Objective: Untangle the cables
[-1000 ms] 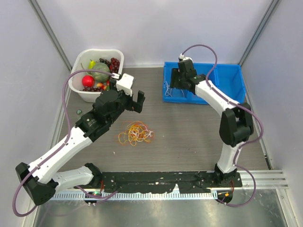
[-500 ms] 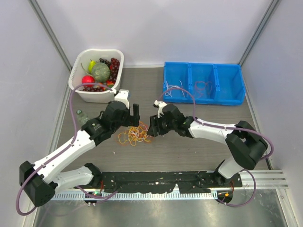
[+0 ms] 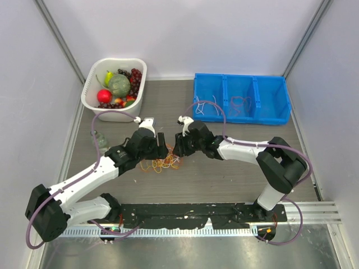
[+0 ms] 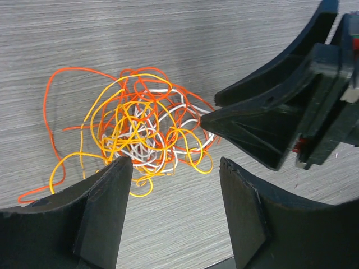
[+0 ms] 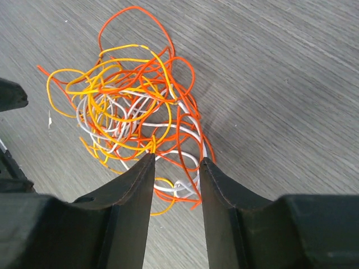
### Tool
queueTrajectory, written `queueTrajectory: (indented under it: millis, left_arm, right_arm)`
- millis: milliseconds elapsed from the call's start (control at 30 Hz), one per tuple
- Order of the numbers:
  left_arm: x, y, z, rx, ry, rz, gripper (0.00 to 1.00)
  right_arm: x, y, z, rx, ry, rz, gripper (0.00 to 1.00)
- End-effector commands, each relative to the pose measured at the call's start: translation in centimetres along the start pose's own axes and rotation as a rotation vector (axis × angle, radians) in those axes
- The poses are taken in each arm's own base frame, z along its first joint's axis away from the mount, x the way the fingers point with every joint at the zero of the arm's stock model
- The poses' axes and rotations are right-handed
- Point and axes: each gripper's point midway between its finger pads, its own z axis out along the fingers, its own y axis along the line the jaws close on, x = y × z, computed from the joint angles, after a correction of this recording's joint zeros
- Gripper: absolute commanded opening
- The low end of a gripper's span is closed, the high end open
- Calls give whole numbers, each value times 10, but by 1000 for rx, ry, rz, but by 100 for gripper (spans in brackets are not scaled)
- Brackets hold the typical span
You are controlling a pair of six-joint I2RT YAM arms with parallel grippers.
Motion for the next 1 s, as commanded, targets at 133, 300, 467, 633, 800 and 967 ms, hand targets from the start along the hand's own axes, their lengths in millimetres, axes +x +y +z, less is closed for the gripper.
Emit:
queueTrajectory:
  millis: [133,300,467,633,800,967]
  left_arm:
    - [-17,-20,17,54,-41,-43,63]
    - [-18,-28,43,47,-14,-70,60]
    - [-2,-21,89,-18,73,-86,60]
    - [32,8,119,-96,189,-135,58]
    - [54,29,119,-149,228,-136,58]
    - [58,45,108,-194,205,-115,58]
  right_arm:
    - [-31,2,17,3,-62,-39,21]
    - [-30,4,-8,33,-73,-12,1]
    - [-36,21,-46,-12,-127,20,1]
    - [-70,31,-100,35,-220,2,1]
    - [-150,58,-188,79,-454,-76,1]
    - [-207,65,-289,209,-658,-128,1]
